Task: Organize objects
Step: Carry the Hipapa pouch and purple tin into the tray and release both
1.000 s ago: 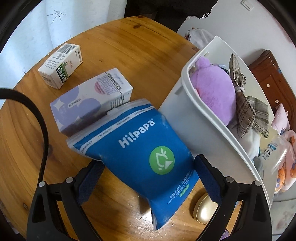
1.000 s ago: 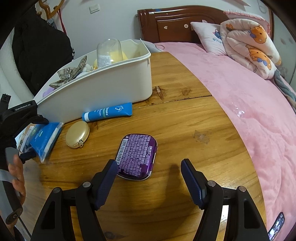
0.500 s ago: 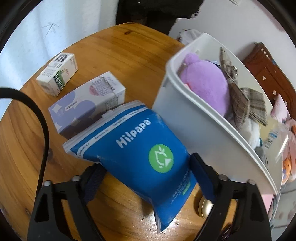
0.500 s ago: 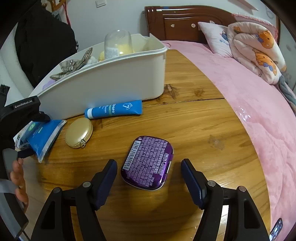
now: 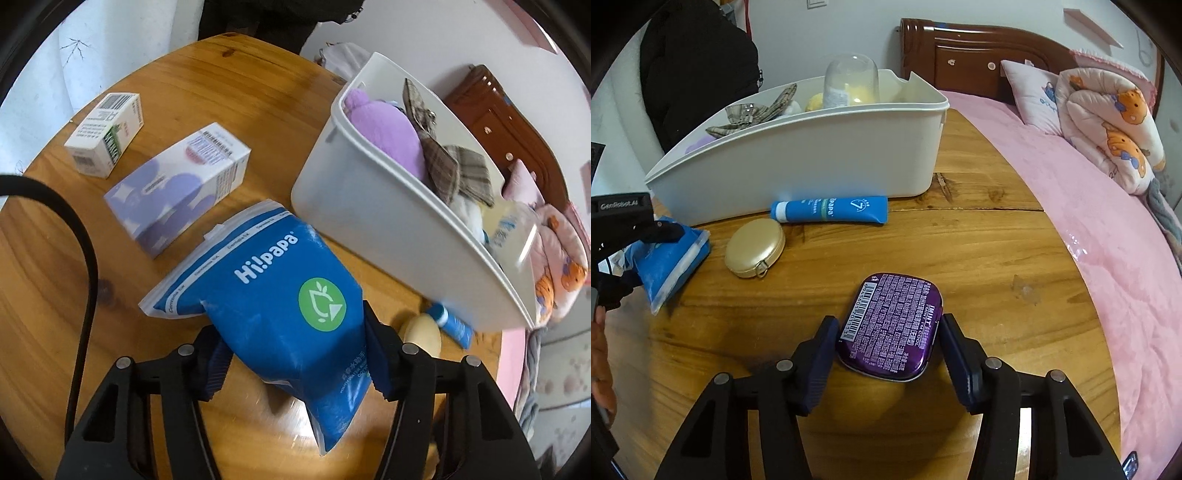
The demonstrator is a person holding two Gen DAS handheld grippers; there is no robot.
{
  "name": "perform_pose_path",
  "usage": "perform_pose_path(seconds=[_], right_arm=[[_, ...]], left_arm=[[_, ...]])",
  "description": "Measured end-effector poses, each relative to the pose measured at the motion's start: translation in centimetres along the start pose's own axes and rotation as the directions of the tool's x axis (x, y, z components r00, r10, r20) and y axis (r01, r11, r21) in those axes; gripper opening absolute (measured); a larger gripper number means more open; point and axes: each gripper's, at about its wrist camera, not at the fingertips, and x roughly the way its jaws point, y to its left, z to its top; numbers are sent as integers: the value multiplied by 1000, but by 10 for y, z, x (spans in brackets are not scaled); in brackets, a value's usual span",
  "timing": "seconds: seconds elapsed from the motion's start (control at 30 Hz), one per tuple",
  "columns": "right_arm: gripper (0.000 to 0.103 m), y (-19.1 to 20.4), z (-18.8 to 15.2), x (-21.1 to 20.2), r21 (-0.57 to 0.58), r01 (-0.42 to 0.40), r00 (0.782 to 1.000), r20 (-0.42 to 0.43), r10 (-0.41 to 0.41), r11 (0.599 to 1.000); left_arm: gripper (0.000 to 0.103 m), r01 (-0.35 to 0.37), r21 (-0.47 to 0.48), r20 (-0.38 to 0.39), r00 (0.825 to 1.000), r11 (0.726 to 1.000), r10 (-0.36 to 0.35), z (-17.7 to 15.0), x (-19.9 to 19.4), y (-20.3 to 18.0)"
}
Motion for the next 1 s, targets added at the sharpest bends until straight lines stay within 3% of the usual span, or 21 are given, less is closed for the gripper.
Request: perform_pose_path(seconds=[0.2,0.23,0.43,0.67,1.0], right_arm=[[56,4,-3,-17,-2,-13,1000,17,13,1000],[56,5,-2,-19,-1,-15,1000,20,15,1000],[56,12,4,-49,-5,-31,997,70,32,999],[56,20,19,-92,1,-64,985,158,63,998],[56,25,63,-146,6,-121,950,290,114,993]], left_arm=[[65,56,50,12,998,997,-57,-10,-39,-4],[65,66,63,19,998,996,-68,-25,-48,-12],[65,119,189,79,988,975,-136,-4,-75,-60],[65,151,345,165,962,927,-218,22,-125,-90],[65,119,512,246,929,851,-278,53,-176,-126]])
